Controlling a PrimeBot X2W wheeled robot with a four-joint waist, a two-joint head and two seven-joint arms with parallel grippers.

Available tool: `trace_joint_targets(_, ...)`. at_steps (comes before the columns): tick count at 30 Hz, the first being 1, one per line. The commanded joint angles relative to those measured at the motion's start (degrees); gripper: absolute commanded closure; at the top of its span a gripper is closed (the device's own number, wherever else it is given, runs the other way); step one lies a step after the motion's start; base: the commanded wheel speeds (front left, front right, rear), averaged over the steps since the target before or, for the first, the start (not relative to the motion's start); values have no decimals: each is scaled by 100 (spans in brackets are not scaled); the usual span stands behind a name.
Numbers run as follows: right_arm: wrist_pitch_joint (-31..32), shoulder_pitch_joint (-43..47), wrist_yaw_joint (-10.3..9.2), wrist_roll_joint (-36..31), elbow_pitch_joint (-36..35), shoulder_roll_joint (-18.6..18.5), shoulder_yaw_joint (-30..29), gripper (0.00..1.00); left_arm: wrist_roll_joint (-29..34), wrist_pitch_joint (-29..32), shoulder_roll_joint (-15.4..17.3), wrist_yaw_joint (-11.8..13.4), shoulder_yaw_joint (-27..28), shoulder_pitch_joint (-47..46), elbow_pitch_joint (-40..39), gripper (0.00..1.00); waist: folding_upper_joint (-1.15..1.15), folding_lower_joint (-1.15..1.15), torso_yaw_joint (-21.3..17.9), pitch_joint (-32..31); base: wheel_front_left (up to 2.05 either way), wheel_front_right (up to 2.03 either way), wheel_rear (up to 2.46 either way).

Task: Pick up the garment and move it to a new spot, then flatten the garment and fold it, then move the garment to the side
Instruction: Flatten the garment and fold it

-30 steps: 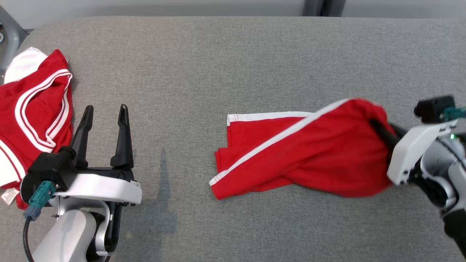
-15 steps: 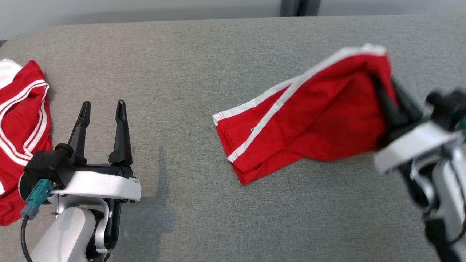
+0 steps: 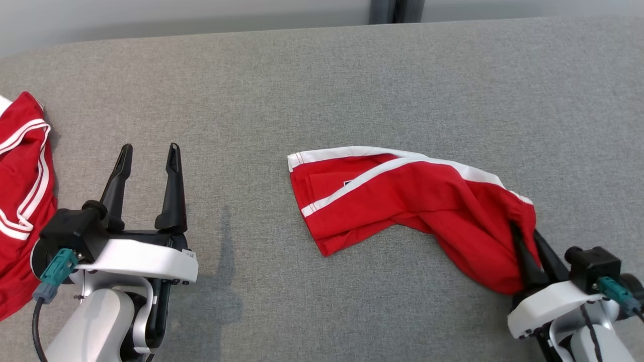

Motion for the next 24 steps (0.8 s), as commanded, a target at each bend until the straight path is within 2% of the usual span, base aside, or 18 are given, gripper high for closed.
trace_joint_targets(1, -34, 3, -4, -39, 86, 21, -21, 42, -37, 5, 18, -14, 3, 51, 6, 0, 0, 0, 11, -10, 0, 0, 0)
trace_joint_targets(2, -41, -12, -4, -62, 193, 43, -43, 5, -46, 6, 17, -13, -3, 57, 11, 0, 0, 0, 17, -22, 0, 0, 0)
trace_joint_targets(3, -64, -33, -4, -57, 269, 69, -50, 0, -49, 5, 15, -10, -7, 63, 15, 0, 0, 0, 24, -36, 0, 0, 0)
trace_joint_targets(8, -129, 44, -4, -29, 488, 183, -238, 0, -63, -5, 16, 42, -17, 193, 38, 0, 0, 0, 40, -167, 0, 0, 0)
trace_joint_targets(12, -152, 182, -4, 28, 295, 220, -404, 0, -85, -15, 19, 94, -17, 309, 17, 0, 0, 0, 37, -298, 0, 0, 0)
trace_joint_targets(24, 367, 459, -4, -28, -1334, 224, -740, 0, -60, 0, 158, 296, 38, 702, -134, 0, 0, 0, -3, -677, 0, 0, 0)
